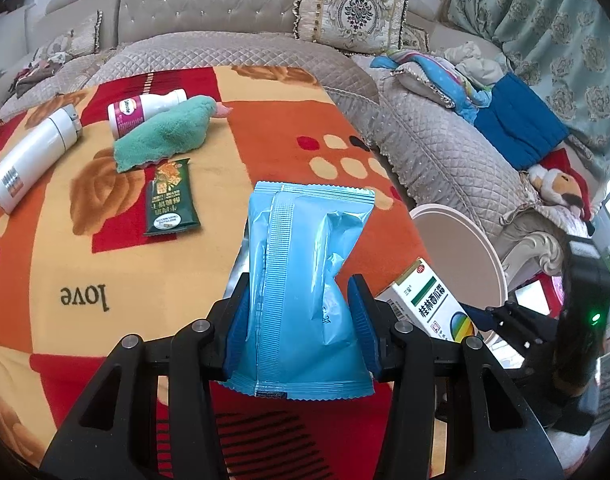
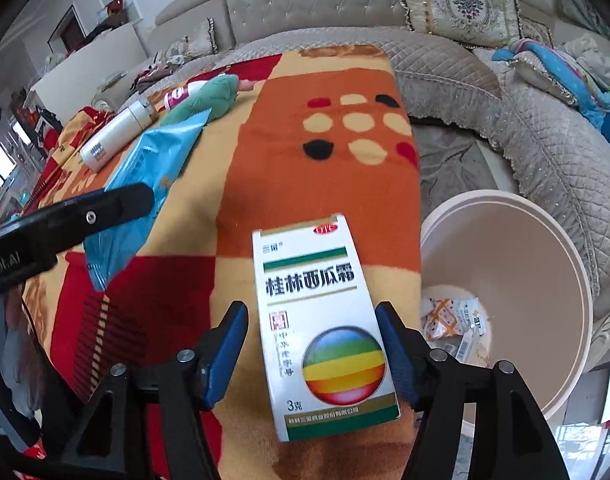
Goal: Collect trash
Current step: 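Carry the blue wrapper and rainbow box over the cream bin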
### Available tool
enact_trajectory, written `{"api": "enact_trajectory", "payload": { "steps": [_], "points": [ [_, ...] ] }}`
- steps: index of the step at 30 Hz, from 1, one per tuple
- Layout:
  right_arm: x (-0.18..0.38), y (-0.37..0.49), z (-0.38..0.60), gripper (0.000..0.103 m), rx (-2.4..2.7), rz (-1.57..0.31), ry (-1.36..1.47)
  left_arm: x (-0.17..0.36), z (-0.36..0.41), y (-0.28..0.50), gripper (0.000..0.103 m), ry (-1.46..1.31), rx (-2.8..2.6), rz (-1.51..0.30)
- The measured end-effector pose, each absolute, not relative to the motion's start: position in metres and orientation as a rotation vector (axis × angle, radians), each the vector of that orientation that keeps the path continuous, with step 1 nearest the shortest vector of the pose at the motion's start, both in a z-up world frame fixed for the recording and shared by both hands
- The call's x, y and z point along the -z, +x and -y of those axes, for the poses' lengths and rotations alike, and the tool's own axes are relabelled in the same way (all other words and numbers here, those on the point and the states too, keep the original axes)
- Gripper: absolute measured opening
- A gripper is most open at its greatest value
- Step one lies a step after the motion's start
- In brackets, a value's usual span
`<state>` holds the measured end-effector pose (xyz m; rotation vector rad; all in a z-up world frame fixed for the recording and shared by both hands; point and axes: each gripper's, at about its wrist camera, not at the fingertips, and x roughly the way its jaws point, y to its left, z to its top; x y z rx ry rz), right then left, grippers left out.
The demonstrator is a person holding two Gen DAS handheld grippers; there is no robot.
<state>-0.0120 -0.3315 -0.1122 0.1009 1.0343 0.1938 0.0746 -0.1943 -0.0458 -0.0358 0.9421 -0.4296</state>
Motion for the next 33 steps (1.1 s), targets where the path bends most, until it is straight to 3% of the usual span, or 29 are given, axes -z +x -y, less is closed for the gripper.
{"api": "enact_trajectory", "payload": {
  "steps": [1, 3, 17, 33],
  "points": [
    [0.113, -0.013, 0.331, 0.055, -0.181, -1.026, 0.088, 0.045, 0.196, 0.074, 0.045, -0.035, 0.434, -0.942],
    [0.112, -0.016, 0.335, 0.053, -0.159, -1.011, 0.081, 0.043, 0.201, 0.073, 0.045, -0.03, 0.443, -0.938],
    [0.085, -0.037, 0.417, 0.052, -0.007, -0.929, 0.194, 0.037, 0.285, 0.063, 0.045, 0.049, 0.571, -0.932],
    [0.115, -0.051, 0.491, 0.052, 0.134, -0.965, 0.305, 0.055, 0.373, 0.056, 0.045, 0.112, 0.698, -0.999]
  ]
}}
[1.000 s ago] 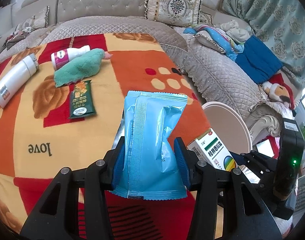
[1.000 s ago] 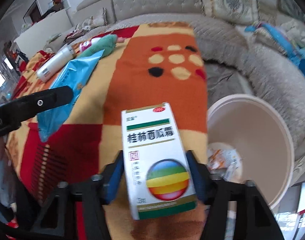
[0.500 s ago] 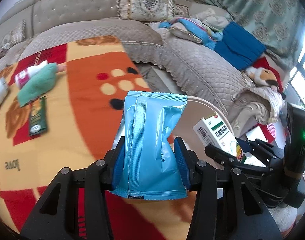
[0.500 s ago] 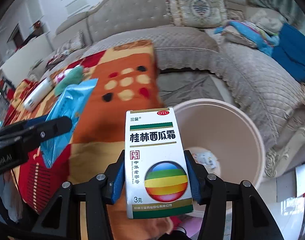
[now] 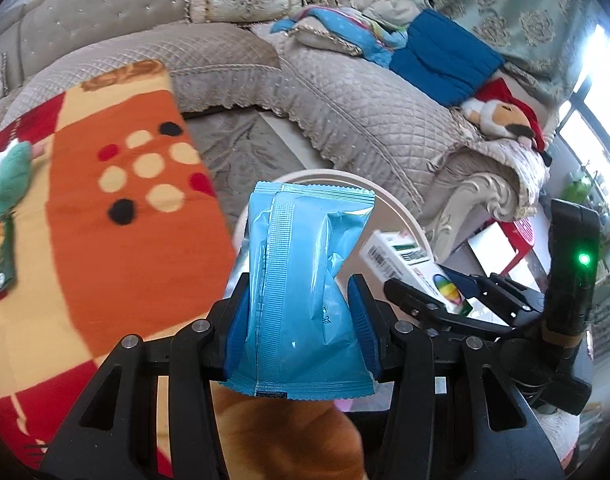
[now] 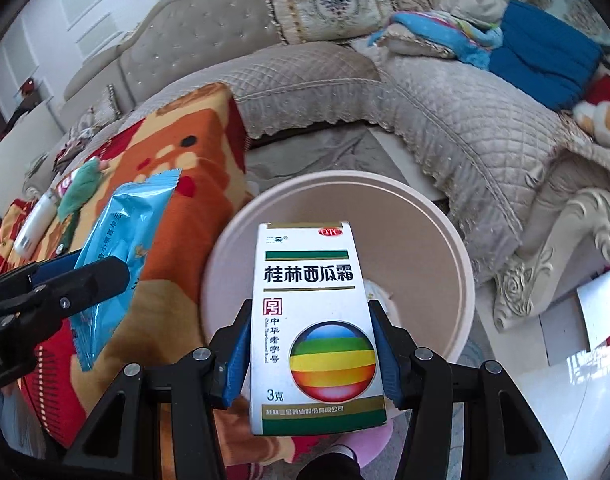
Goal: Collect trash
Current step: 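Carry the blue wrapper and rainbow box over the cream bin, then open both tools to drop the wrapper and rainbow box into the bin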
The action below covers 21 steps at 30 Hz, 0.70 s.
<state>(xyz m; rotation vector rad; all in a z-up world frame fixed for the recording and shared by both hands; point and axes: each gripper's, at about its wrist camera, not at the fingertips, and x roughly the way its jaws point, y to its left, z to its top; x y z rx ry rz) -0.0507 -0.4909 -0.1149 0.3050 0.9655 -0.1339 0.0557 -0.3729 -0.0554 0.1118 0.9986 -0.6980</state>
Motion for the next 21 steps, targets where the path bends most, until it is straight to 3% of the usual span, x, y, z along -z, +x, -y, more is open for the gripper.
{"api": "enact_trajectory", "payload": {
  "steps": [8, 12, 21],
  "points": [
    [0.127, -0.047, 0.502, 0.052, 0.159, -0.982, 0.324, 0.066, 0.388, 0.063, 0.046, 0.103, 0.71, -1.04],
    [0.131, -0.047, 0.508, 0.052, 0.179, -0.982, 0.349, 0.07, 0.385, 0.066, 0.055, 0.08, 0.732, -1.064],
    [0.135, -0.053, 0.511, 0.053, 0.191, -1.005, 0.372, 0.071, 0.381, 0.068, 0.061, 0.051, 0.742, -1.071]
  ]
}}
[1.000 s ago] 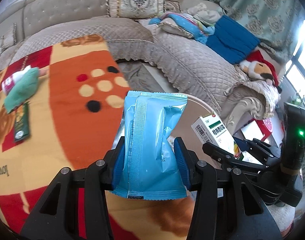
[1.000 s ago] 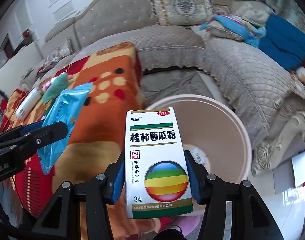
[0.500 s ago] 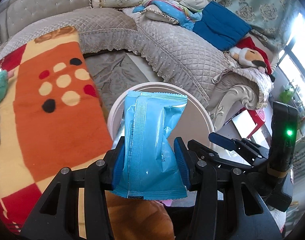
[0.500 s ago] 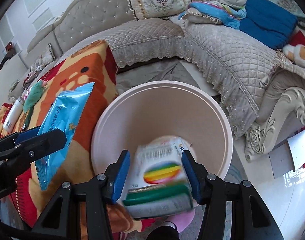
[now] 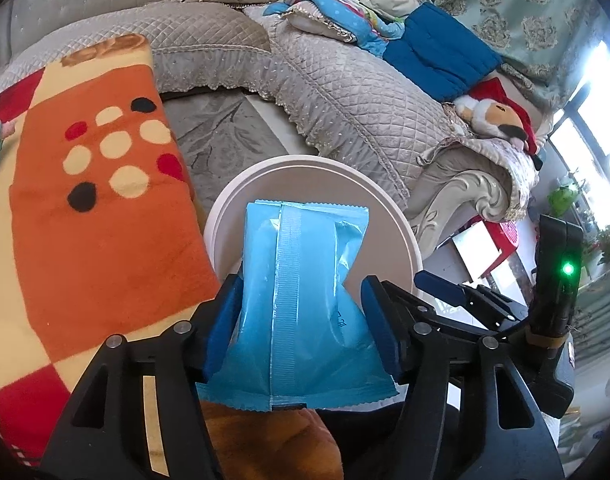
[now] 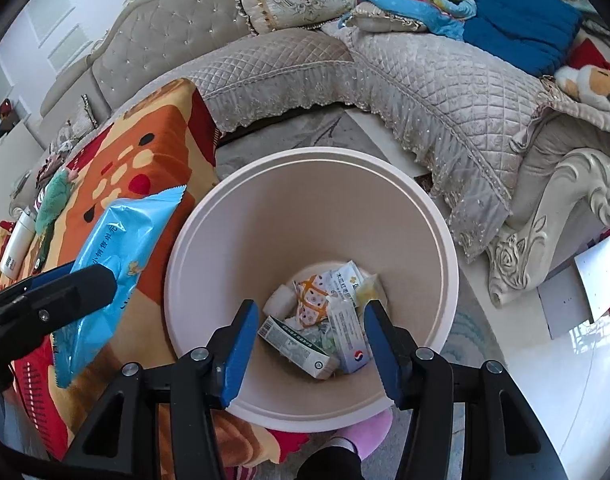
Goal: Collect trash
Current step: 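Open both tools to drop the wrapper and rainbow box into the bin, then move both open tools back over the green snack packet and towel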
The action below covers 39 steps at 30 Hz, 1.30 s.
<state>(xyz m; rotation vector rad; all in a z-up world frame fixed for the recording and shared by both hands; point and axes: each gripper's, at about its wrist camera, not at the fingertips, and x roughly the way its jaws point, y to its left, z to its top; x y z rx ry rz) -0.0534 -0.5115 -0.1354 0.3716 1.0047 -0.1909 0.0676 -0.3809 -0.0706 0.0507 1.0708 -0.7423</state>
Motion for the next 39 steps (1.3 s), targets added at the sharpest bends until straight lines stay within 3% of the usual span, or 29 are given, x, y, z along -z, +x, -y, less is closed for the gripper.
{"api": "enact_trajectory", "payload": {
  "steps": [5, 8, 25, 39],
  "points": [
    [0.134, -0.057, 0.515, 0.054, 0.205, -1.002, 0.374, 0.07, 0.378, 0.07, 0.062, 0.026, 0.741, -1.077],
    [0.132, -0.059, 0.516, 0.063, 0.209, -0.998, 0.377, 0.068, 0.377, 0.07, 0.062, 0.011, 0.751, -1.074],
    [0.121, -0.056, 0.499, 0.063, 0.179, -0.987, 0.353, 0.065, 0.361, 0.072, 0.062, 0.014, 0.709, -1.063],
    [0.104, -0.024, 0.425, 0.064, 0.03, -0.976, 0.283, 0.063, 0.254, 0.092, 0.062, 0.004, 0.501, -1.006]
  ]
}}
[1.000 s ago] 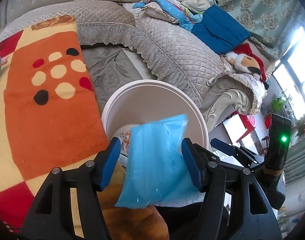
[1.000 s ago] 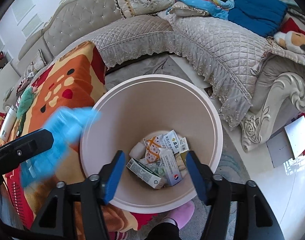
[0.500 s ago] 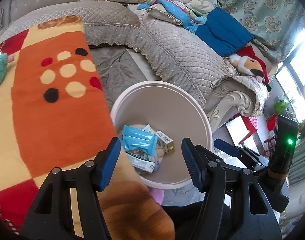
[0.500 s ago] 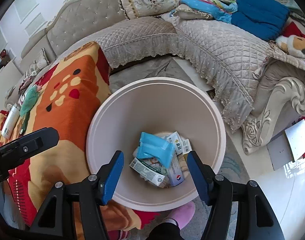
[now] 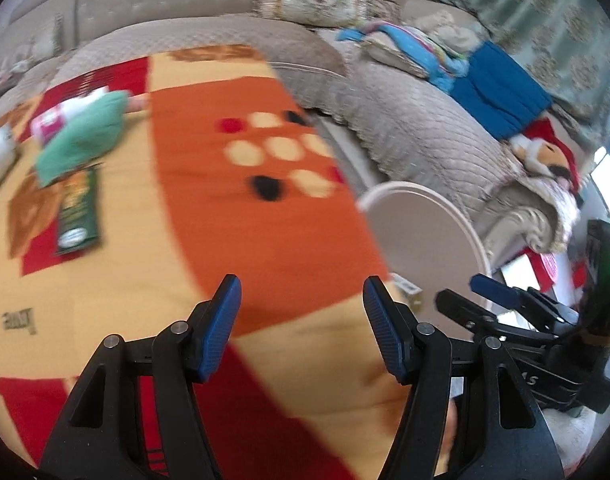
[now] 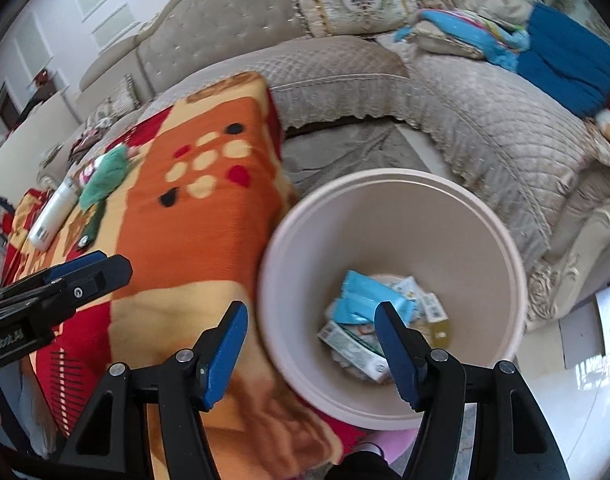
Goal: Collect trash
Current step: 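Move both open tools back over the green snack packet and towel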
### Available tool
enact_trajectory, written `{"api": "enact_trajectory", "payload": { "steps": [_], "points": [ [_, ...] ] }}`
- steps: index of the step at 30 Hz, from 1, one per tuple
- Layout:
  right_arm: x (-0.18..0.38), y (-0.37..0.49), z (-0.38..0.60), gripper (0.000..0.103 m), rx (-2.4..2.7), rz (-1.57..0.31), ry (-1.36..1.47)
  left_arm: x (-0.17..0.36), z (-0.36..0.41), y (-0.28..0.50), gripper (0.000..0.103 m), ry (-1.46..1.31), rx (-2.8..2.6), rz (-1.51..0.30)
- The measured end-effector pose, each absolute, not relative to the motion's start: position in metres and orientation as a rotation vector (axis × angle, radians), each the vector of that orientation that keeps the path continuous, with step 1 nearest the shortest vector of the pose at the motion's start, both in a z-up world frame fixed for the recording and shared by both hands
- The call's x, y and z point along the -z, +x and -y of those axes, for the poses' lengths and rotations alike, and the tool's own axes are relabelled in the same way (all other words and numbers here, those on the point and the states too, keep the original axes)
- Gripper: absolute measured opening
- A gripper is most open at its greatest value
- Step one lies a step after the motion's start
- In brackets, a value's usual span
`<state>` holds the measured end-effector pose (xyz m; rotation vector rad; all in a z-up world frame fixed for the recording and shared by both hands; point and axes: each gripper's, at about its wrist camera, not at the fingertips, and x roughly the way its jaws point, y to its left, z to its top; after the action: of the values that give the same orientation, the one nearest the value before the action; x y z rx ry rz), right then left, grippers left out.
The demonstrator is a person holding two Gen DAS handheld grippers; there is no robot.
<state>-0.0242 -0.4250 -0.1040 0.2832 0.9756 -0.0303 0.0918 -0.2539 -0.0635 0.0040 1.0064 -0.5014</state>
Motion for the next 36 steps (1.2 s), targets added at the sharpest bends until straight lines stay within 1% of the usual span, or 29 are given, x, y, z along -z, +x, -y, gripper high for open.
{"api": "enact_trajectory", "payload": {
  "steps": [7, 13, 22, 30, 36],
  "points": [
    [0.098, -0.005, 0.385, 0.064, -0.039, -0.978, 0.248, 0.07, 0.181, 0.12, 0.062, -0.058, 0.341, -0.998],
    [0.097, 0.011, 0.356, 0.067, -0.088, -0.984, 0.225, 0.078, 0.143, 0.135, 0.062, -0.073, 0.255, -0.997],
    [0.094, 0.034, 0.318, 0.067, -0.148, -0.99, 0.182, 0.082, 0.121, 0.149, 0.062, -0.091, 0.216, -0.995],
    [0.094, 0.054, 0.297, 0.068, -0.181, -0.993, 0.152, 0.09, 0.117, 0.171, 0.062, -0.139, 0.233, -1.021],
    [0.097, 0.064, 0.293, 0.068, -0.198, -0.998, 0.153, 0.099, 0.123, 0.191, 0.062, -0.111, 0.203, -1.027]
  ]
}}
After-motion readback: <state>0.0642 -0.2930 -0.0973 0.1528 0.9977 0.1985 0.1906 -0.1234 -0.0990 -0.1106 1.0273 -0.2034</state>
